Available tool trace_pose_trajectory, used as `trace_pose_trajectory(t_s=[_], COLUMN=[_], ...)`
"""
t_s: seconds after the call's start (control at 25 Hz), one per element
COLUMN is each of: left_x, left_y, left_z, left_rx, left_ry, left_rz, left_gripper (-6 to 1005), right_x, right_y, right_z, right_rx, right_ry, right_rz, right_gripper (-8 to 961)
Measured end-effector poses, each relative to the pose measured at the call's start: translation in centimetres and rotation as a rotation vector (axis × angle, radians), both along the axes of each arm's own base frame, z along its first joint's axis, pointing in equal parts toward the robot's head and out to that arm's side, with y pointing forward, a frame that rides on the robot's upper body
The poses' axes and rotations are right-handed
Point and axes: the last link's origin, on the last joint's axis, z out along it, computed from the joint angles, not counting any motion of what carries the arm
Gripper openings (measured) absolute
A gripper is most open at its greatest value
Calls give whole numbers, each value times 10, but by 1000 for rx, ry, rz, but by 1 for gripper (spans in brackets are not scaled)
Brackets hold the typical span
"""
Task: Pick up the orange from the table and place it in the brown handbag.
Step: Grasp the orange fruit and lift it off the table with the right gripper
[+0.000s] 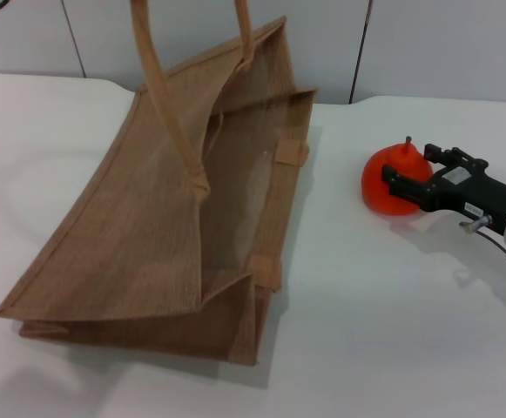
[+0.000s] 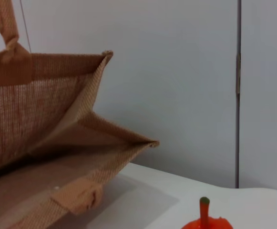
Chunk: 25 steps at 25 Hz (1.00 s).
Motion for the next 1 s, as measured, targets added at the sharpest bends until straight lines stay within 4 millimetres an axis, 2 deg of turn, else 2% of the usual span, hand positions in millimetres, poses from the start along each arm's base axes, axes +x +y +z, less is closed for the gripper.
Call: trace_pose_trajectory(t_s=[1.0], left_x=[0], left_y=[1], left_z=[-1], left_rx=[-2], left_ry=[12], left_rz=[-7], left_gripper=[128], right_x=[2], right_y=[4], right_z=[-10], right_rx=[-79], right_ry=[-40], right_rz=[-70], right_gripper=[821])
